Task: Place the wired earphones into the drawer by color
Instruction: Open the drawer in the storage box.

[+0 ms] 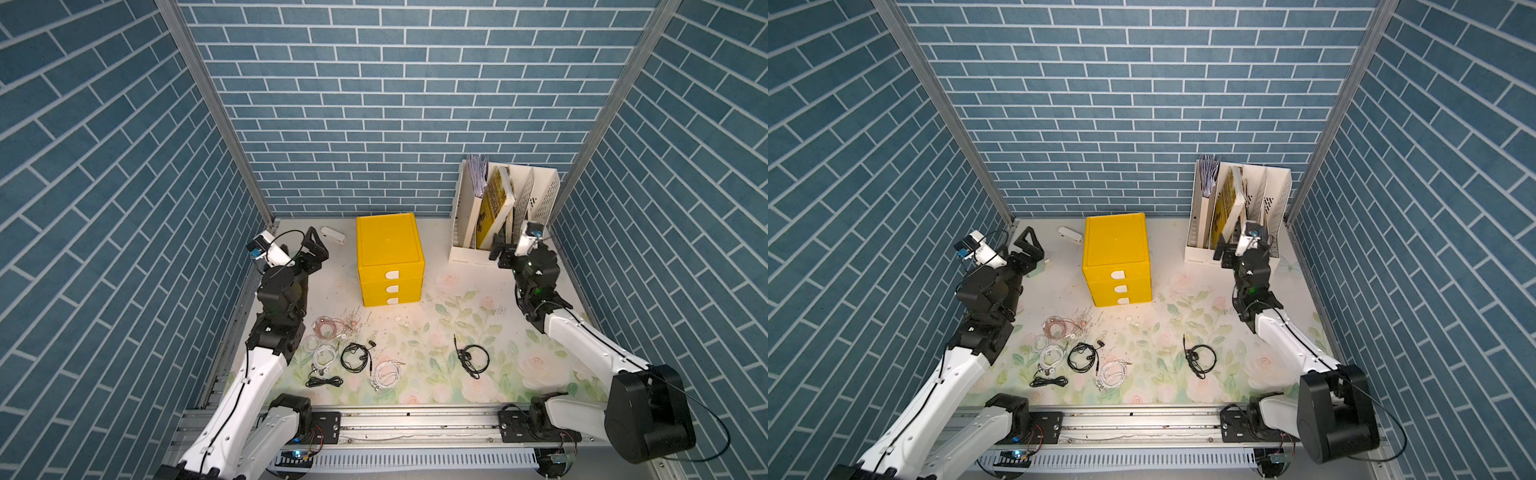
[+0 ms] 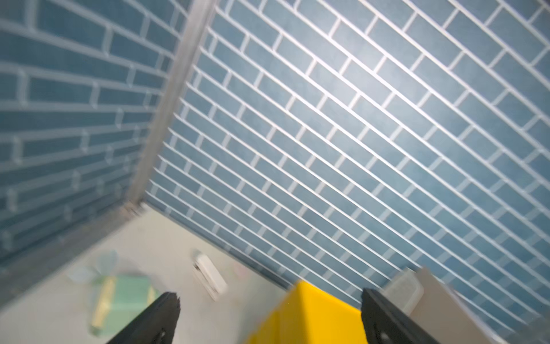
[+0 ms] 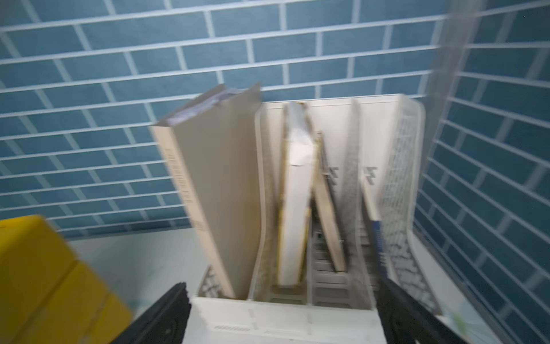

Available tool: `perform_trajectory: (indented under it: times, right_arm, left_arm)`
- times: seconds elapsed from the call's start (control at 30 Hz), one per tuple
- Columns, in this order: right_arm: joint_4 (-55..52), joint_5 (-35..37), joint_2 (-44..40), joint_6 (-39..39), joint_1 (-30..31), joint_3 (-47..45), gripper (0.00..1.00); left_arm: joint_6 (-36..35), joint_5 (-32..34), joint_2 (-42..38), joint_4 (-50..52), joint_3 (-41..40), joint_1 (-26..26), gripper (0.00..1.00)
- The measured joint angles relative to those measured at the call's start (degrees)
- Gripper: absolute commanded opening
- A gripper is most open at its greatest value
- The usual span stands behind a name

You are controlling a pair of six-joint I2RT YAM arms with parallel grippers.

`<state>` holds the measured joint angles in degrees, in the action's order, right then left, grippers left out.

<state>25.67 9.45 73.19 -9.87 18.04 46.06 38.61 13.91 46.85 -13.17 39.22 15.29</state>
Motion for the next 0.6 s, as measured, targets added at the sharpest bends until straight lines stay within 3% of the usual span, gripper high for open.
perform_trajectory:
  times: [0.13,0.27,0.4,0.5,0.6]
  right_arm:
    - [-9.92,-6.99,5.46,-2.97,5.84,10.91,1.00]
    - [-16.98,-11.37,9.60,-5.38,9.49,18.86,0.99]
    - [-23.89,-13.25,15.74,-6.40,12.90,28.09,0.97]
    - [-28.55,-13.81,19.98,-6.38,14.75,33.79,0.97]
    - [-32.24,-13.99,23.32,-6.32,16.17,38.27,0.96]
  left_arm:
    - [17.68,0.37,-6.86,3.67,-9.57,14.36,1.00]
    - [31.26,6.32,-11.96,4.04,-17.70,30.73,1.00]
    - [40.61,13.35,-10.10,-3.98,-20.96,43.39,1.00]
    - [44.54,17.55,-3.67,-14.34,-23.34,49.05,1.00]
    - [47.74,20.00,5.11,-24.65,-25.73,50.36,1.00]
